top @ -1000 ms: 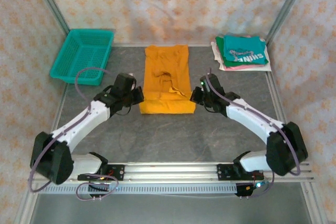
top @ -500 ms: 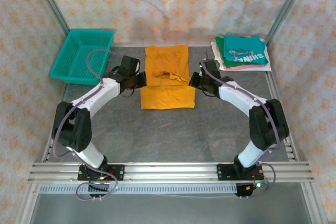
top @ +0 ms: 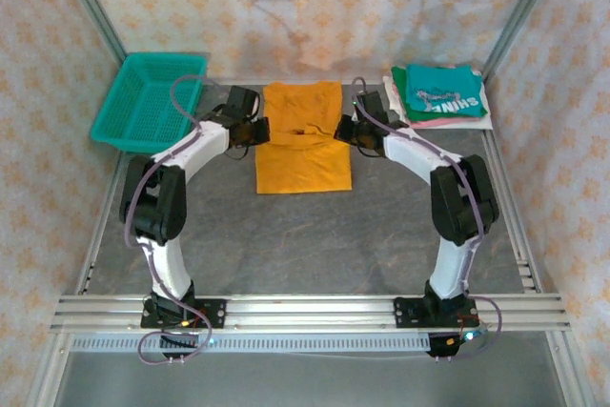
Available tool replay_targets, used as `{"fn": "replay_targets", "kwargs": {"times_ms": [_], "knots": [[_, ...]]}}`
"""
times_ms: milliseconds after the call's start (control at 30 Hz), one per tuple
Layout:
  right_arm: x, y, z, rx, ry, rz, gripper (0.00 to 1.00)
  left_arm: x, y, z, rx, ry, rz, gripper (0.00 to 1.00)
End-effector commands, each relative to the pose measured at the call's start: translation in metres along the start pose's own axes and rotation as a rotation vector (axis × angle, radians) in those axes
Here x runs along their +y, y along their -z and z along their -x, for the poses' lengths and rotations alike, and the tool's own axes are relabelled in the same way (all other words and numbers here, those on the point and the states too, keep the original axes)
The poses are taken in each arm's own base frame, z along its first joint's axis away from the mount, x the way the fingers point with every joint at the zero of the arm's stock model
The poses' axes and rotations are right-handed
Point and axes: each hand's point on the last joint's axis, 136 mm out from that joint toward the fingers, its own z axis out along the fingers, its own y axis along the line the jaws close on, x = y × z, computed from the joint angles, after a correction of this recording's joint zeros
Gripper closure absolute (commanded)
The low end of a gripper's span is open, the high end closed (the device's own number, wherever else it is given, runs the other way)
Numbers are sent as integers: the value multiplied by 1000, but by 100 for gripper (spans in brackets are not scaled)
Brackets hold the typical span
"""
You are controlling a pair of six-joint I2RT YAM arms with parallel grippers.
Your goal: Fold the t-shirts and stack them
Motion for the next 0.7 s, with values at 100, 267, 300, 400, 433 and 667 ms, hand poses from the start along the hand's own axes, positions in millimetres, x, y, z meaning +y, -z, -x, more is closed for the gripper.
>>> {"fn": "replay_targets", "kwargs": {"times_ms": [100, 267, 300, 400, 433, 667], "knots": [[-12, -23, 53, -20, -42, -17, 58, 5, -24, 69, -60, -34, -19, 51], [-5, 3, 57, -24, -33, 8, 59, 5, -1, 87, -104, -9, -13, 45], [-3, 11, 50, -19, -36, 28, 60, 2, 5, 81, -120, -3, -31, 45], [5, 33, 17, -20, -43, 113, 63, -8, 29, 48, -158, 2, -80, 50], [7, 37, 4, -12, -43, 138, 63, -11, 31, 32, -147, -2, -93, 52], [15, 21, -48, 83, -35, 182, 76, -27, 4, -34, -45, -52, -157, 69]]}}
